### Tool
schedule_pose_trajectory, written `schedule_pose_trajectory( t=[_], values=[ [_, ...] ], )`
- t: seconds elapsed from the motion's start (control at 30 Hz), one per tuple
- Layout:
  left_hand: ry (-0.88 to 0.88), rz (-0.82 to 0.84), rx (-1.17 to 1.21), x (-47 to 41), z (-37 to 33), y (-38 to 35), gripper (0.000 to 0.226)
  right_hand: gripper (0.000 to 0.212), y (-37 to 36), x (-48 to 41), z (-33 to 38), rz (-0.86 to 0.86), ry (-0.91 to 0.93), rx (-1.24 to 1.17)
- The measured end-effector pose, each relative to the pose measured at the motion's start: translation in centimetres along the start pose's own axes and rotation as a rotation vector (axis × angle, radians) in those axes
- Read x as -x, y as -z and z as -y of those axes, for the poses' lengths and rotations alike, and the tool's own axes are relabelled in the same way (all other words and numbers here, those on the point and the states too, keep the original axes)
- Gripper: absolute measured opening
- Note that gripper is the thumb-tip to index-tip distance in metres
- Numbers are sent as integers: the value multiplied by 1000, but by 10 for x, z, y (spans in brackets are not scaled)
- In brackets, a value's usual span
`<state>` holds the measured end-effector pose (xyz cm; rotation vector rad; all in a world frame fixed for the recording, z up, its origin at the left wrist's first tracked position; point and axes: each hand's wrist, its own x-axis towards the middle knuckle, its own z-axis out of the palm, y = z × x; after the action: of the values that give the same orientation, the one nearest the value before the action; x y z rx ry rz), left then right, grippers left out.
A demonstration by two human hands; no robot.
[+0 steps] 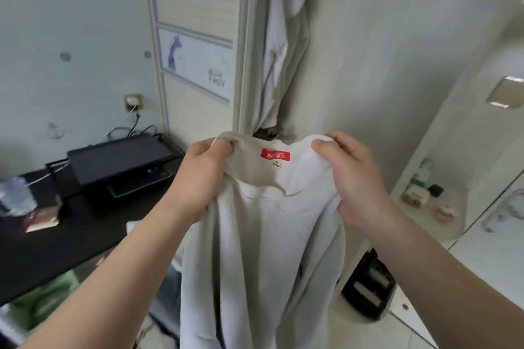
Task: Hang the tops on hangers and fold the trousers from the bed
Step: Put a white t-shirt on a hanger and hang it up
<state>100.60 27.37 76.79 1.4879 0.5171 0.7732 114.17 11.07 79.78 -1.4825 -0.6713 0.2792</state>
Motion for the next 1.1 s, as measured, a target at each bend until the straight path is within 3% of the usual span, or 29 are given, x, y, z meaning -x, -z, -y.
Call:
schedule_pose_trajectory(
  t=[0.07,0.2,0.4,0.5,0.7,0.9,1.1],
  values=[
    [-35,-4,-5,-28,-18,-25,39,20,20,-25,16,-41,61,24],
    [-89,16,-37,-87,-59,-64,24,22,49,-73,48,-137,186,106],
    [-273,90,-30,-180,-131,-112,33,20,73,-153,112,-255,388,241],
    [-409,132,-6,-232,-168,-135,24,23,84,-197,145,-342,486,364],
    [-545,155,-38,-331,-238,-187,31,18,108,-291,198,-557,575,600],
    [-644,139,-43,-409,-297,-233,40,18,141,-364,231,-737,444,872],
    [-716,143,-98,-454,-335,-279,33,16,176,-394,246,-749,119,1522]
  ],
)
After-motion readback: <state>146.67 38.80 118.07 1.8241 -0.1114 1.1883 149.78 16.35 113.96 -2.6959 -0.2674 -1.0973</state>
